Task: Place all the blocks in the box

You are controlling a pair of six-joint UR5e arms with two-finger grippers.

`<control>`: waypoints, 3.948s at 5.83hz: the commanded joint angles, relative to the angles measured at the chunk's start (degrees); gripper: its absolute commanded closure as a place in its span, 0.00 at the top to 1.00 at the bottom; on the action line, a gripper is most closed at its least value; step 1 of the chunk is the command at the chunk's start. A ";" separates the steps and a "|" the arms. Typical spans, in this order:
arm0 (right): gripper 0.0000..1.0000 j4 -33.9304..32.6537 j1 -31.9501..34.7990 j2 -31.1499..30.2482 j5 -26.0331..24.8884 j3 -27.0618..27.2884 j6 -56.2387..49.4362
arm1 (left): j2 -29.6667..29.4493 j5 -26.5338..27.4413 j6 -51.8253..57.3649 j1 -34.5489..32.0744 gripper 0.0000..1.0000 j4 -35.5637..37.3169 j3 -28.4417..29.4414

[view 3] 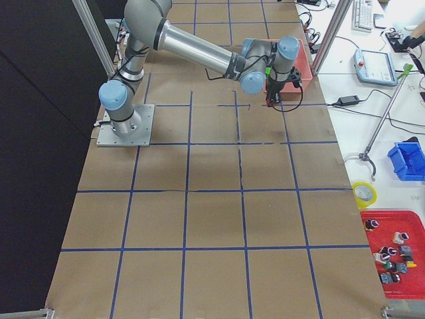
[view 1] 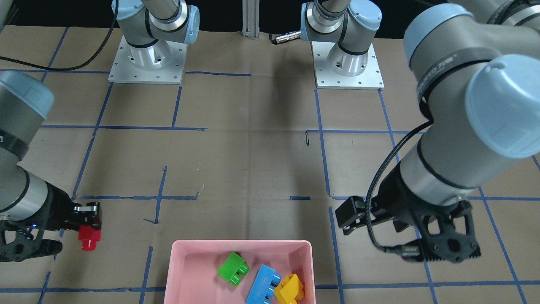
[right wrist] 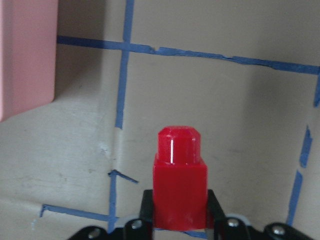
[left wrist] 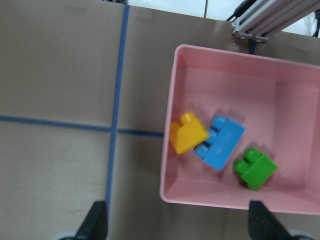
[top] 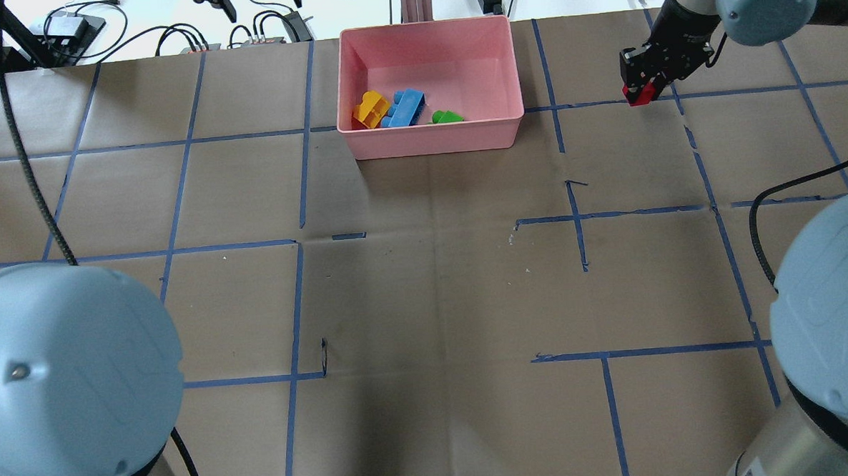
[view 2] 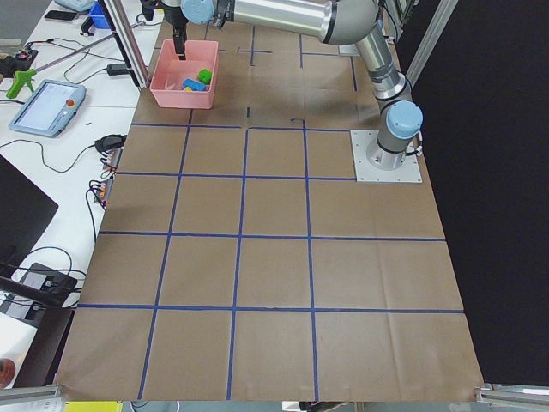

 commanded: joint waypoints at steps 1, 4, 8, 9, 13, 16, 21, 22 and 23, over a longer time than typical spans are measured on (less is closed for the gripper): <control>0.05 1.55 5.47 1.14 7.64 -1.75 9.02 | 13.18 0.11 4.77 1.93 0.99 0.41 -16.53; 0.05 -12.46 10.58 6.76 22.20 -2.89 23.73 | 21.22 0.28 8.02 1.84 0.99 3.41 -26.01; 0.54 -14.28 10.94 11.00 24.15 -10.26 23.40 | 24.85 3.36 7.93 1.66 0.99 7.72 -31.56; 0.99 -14.02 11.12 11.00 23.44 -9.31 22.70 | 24.32 3.70 7.93 1.66 0.99 6.85 -30.43; 1.00 5.23 10.33 3.03 11.59 -8.52 10.76 | 24.41 3.80 7.93 1.84 1.00 6.05 -30.33; 1.00 7.60 10.42 -9.77 -0.47 -2.66 11.71 | 24.58 3.80 7.93 1.75 0.99 6.05 -30.77; 1.00 6.91 10.86 -28.77 -5.26 15.68 11.45 | 24.41 3.80 7.93 1.75 0.99 6.13 -30.77; 1.00 7.08 10.86 -32.47 -8.26 16.79 11.97 | 24.41 3.80 7.93 1.84 0.99 6.13 -30.77; 1.00 6.82 10.86 -33.55 -9.07 17.76 12.93 | 24.23 3.80 7.93 1.84 0.99 6.05 -30.51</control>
